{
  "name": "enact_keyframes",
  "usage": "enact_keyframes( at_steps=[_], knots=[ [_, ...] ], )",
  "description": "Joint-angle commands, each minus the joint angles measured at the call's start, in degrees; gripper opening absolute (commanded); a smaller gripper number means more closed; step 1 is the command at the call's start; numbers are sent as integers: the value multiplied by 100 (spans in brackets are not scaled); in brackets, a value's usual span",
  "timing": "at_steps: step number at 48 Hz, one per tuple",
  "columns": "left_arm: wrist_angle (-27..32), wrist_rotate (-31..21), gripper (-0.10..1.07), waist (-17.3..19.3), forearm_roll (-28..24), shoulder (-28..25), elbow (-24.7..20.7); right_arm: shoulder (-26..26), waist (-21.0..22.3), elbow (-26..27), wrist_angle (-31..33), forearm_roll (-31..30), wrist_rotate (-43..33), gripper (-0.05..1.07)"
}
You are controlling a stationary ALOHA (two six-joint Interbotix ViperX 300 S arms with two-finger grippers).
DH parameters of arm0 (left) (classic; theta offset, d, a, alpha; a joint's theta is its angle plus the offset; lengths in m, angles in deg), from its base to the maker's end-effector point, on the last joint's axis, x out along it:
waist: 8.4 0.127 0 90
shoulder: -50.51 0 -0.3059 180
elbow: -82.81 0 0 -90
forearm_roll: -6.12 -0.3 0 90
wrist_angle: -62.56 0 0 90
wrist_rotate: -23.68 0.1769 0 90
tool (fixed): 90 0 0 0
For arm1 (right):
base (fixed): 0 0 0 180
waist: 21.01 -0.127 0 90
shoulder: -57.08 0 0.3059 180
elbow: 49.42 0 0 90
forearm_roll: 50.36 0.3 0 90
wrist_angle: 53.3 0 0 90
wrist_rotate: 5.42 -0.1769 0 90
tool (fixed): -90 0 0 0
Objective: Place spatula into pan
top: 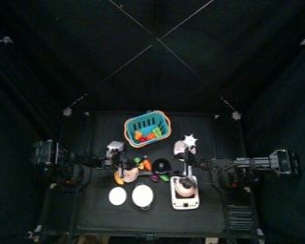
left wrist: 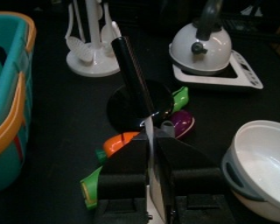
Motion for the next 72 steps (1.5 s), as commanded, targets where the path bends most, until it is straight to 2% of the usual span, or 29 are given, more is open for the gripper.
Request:
enact_keyframes(
  at_steps=[1, 8, 19, 31, 41, 53, 66, 72],
  knots=[
    [149, 0, 40, 193, 26, 18, 26, 9, 9, 141, -26, -9, 9, 102],
    [439, 0, 40, 483, 18, 88, 167, 53, 0, 132, -26, -9, 0, 102],
    [439, -44, 40, 466, 0, 176, 53, 158, 0, 185, -53, -9, 0, 102],
    [475, -88, 40, 0, 149, 70, -158, 193, 0, 211, -53, -18, 9, 102],
    [668, -44, 40, -114, 677, -176, -255, 193, -9, 211, -53, -18, 0, 102],
    [870, -105, 40, -185, 765, -246, -308, 193, 0, 211, -53, -18, 0, 102],
    [1564, -167, 40, -290, 1178, -211, -422, 193, 18, 211, -53, -18, 18, 102],
    [1898, -158, 45, -308, 1248, -211, -510, 185, 18, 211, -53, -18, 26, 102]
  ],
)
